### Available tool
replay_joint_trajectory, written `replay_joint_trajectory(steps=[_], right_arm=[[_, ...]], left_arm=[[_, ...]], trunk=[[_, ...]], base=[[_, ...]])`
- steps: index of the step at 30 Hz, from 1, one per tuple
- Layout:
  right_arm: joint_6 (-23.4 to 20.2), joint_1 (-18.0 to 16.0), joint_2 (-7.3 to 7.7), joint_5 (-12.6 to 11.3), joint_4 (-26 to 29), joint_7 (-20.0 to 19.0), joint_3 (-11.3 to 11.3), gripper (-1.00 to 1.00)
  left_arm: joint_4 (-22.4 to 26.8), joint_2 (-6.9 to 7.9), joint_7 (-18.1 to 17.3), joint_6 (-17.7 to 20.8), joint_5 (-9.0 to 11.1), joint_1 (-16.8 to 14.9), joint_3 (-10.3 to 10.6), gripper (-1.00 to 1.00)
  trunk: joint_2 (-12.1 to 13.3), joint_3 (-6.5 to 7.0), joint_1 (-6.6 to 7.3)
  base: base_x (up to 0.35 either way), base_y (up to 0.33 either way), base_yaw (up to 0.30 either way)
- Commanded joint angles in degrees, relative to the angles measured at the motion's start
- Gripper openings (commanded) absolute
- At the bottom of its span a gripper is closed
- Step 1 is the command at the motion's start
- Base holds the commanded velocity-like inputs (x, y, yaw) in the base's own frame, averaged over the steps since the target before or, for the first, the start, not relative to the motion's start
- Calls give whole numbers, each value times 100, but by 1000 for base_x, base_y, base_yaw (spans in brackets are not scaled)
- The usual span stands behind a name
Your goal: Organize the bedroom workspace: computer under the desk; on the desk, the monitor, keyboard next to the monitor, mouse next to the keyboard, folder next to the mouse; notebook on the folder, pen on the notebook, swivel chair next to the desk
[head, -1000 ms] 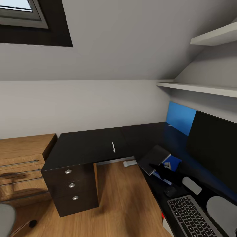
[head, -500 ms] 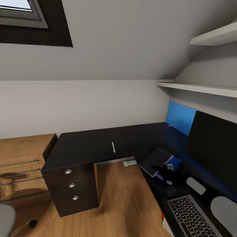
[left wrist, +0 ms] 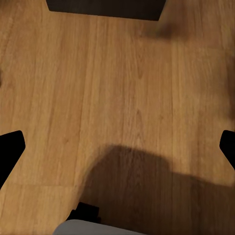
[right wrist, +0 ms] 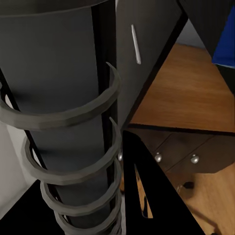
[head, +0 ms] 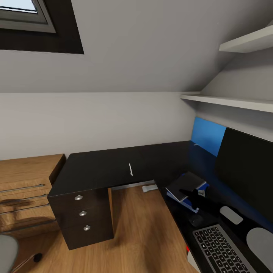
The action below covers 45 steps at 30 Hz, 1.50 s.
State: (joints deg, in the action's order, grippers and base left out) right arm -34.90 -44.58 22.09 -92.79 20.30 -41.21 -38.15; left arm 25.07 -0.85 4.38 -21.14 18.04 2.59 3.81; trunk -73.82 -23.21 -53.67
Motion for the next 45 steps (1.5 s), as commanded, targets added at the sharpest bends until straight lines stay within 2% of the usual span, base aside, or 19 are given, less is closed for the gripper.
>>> replay_joint_trajectory(steps=[1,45], right_arm=[[-32,-6,3,-66,-8,-24,-34,-100],[-25,-6,-13,-99,-91,-37,-43,-100]], left_arm=[[11,4,46,-12,25,2,41,100],[10,6,46,-13,25,1,32,100]], trunk=[[-4,-5,0],[-4,-5,0]], base=[[0,0,0],[4,0,0]])
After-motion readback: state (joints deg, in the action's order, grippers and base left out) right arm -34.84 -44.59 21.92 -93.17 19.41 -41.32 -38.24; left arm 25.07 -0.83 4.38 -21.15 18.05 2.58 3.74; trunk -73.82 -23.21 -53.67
